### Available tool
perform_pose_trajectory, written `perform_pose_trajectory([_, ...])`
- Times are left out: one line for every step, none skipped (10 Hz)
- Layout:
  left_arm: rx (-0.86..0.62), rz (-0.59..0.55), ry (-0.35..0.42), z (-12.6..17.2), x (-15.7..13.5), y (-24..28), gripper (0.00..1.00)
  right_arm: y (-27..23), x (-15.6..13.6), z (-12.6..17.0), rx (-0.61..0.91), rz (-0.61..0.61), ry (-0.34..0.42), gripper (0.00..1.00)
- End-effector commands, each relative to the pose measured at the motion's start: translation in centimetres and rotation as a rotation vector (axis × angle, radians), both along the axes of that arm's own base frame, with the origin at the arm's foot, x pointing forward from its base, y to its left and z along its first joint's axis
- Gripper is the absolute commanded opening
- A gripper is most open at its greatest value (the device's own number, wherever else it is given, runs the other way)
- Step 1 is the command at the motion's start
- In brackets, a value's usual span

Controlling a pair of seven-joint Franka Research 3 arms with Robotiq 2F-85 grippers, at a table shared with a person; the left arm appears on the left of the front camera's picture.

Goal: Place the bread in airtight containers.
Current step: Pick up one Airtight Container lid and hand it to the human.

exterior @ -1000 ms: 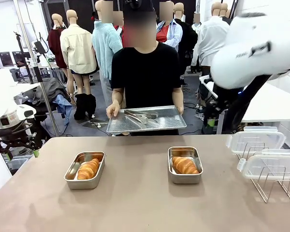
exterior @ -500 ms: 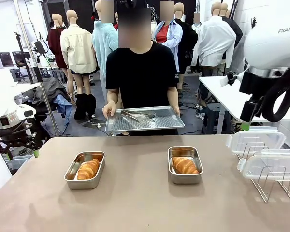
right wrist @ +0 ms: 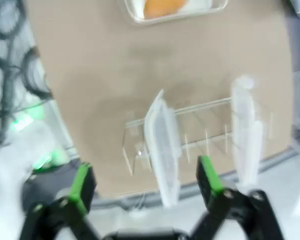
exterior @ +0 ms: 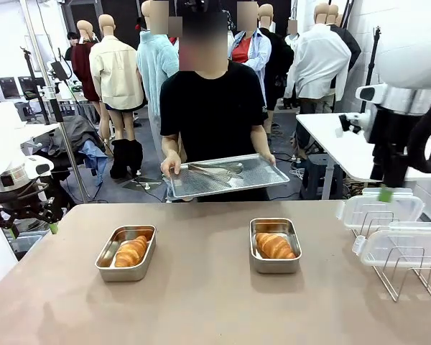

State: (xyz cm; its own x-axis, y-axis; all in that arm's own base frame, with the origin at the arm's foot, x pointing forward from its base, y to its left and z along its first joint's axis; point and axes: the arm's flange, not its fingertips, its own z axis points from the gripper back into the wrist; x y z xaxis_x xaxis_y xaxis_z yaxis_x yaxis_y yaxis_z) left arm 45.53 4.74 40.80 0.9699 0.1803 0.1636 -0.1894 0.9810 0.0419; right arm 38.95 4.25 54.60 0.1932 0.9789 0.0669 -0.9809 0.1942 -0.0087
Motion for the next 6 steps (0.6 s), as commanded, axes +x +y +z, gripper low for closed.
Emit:
perform_pose_trajectory([-0.002, 0.0, -0.002, 0.1, -0.2, 0.1, 1.0, -3.2, -0.6, 0.2, -0.107, 0.2, 0.007, 1.0])
perform_pose_trajectory([-0.002, 0.0, -0.002, 0.1, -0.2, 0.1, 1.0, -4.1, -1.1, -0.4, -0.144, 0.18, -0.021, 1.0])
perform_pose_trajectory([-0.002, 0.0, -0.002, 0.1, -0.2, 0.1, 1.0, -4.8, -1.4, -1.0, -0.151, 0.195, -0.028, 1.0])
perform_pose_trajectory([-0.002, 0.0, -0.002, 0.1, -0.2, 0.1, 1.0, -5.0, -1.0, -1.3, -0.122, 0.222, -0.03, 1.0])
perform_pose_trajectory([-0.002, 0.0, -0.002, 0.1, -0.2, 0.1, 1.0, -4.9, -0.9, -1.5, -0.112, 0.177, -0.027, 1.0])
perform_pose_trajectory([-0.002, 0.0, -0.002, 0.1, -0.2, 0.1, 1.0, -5.0, -1.0, -0.2, -0.135, 0.205, 0.008, 1.0])
